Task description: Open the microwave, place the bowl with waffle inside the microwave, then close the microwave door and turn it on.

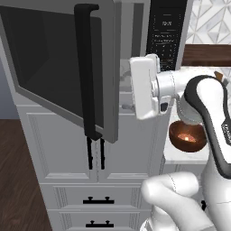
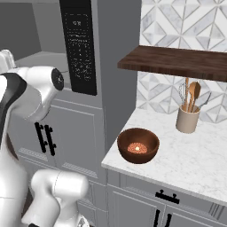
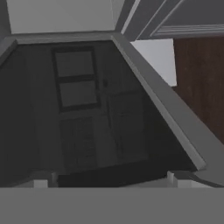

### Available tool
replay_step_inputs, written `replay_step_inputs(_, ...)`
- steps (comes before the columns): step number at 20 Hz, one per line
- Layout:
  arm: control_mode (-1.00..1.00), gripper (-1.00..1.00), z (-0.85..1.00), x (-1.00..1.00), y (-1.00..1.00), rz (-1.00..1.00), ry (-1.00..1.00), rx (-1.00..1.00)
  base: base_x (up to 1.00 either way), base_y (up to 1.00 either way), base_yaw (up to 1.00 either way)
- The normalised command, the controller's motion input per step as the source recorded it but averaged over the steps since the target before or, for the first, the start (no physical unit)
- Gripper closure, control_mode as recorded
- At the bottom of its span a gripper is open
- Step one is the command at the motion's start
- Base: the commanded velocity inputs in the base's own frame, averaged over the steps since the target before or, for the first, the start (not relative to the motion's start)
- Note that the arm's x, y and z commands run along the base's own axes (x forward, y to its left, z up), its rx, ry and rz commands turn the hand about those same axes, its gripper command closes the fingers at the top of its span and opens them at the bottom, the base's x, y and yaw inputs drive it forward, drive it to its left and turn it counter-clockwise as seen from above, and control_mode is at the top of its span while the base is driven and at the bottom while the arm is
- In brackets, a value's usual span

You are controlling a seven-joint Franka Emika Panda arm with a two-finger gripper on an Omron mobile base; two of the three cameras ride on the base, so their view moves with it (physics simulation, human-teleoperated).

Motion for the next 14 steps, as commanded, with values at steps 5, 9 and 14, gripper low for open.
replay_step_inputs(5,-1.00,-1.00,0.00,0.04,0.77,0.07,-0.02,0.00,0.00,0.00,0.00)
replay_step_inputs(9,-1.00,-1.00,0.00,-0.66,0.72,0.07,-0.17,0.00,0.00,0.00,0.00)
replay_step_inputs(14,-1.00,-1.00,0.00,-0.81,0.81,0.04,-0.20,0.00,0.00,0.00,0.00)
